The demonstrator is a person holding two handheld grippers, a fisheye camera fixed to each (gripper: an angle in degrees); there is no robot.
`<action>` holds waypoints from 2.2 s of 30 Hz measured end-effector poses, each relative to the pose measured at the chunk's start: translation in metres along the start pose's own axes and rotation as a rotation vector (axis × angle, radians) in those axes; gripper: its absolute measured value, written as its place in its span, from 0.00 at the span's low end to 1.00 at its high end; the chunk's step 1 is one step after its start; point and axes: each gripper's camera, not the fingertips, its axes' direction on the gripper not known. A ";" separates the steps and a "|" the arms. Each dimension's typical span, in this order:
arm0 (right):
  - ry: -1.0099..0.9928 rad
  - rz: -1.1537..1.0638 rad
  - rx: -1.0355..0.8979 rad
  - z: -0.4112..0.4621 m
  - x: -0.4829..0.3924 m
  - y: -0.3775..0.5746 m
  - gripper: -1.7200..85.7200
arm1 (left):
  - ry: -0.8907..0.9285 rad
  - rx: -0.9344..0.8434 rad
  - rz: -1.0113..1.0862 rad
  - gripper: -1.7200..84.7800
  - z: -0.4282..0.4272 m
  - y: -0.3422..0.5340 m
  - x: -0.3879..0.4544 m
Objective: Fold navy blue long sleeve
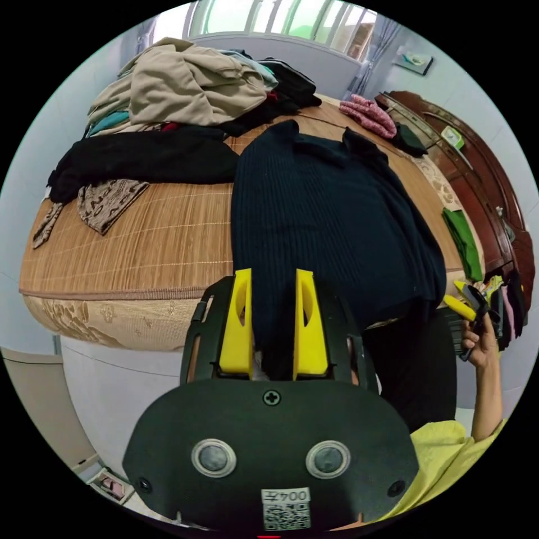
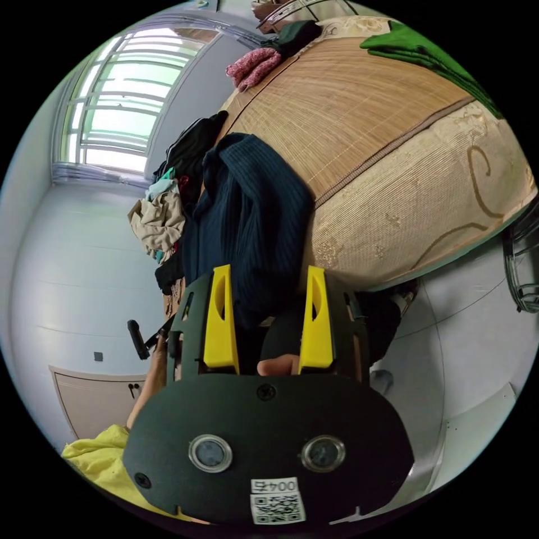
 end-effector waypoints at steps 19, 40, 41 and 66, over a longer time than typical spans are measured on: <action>0.154 0.016 -0.052 0.061 -0.043 0.002 0.12 | -0.137 0.020 0.045 0.14 -0.065 0.035 0.131; 0.875 -0.754 -0.152 0.058 -0.218 -0.089 0.08 | -0.077 -0.050 0.025 0.13 -0.093 0.032 0.104; 0.859 -0.675 -0.166 0.054 -0.203 -0.100 0.09 | -0.074 -0.048 0.022 0.12 -0.093 0.032 0.101; 0.457 -0.575 -0.152 0.197 -0.258 -0.029 0.20 | 0.011 -0.061 0.252 0.20 -0.082 -0.006 0.017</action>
